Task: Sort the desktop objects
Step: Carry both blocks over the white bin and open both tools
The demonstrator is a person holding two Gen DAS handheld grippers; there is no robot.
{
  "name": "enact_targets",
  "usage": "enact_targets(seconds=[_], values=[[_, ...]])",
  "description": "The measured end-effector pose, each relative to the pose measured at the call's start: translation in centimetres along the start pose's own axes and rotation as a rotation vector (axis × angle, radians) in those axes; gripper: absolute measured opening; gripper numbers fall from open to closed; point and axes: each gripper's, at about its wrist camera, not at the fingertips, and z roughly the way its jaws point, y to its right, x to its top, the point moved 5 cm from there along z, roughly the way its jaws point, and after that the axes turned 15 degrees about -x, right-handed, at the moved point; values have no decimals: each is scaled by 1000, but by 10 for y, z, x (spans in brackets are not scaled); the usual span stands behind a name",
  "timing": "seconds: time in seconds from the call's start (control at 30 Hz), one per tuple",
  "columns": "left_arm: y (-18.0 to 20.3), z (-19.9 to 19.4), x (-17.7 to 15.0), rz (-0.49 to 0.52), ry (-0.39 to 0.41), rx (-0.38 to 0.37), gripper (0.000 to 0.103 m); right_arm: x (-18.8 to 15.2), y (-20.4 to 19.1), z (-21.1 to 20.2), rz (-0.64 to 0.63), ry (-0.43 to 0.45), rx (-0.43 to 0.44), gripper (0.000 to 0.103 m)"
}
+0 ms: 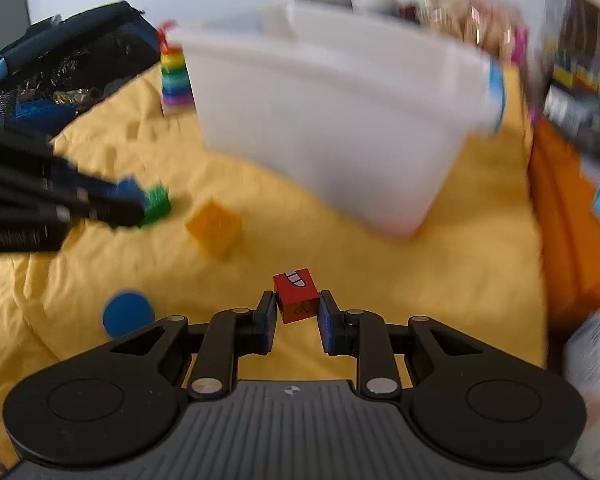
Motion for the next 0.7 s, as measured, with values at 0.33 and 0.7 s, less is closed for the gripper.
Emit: enact_targets(seconds=[0.33, 0.7], values=[[-16, -14, 122, 93, 206, 54, 17, 119, 31, -38, 37, 275, -80, 25], [-65, 84, 110, -72, 0, 76, 23, 142, 58, 38, 143, 135, -135, 26]])
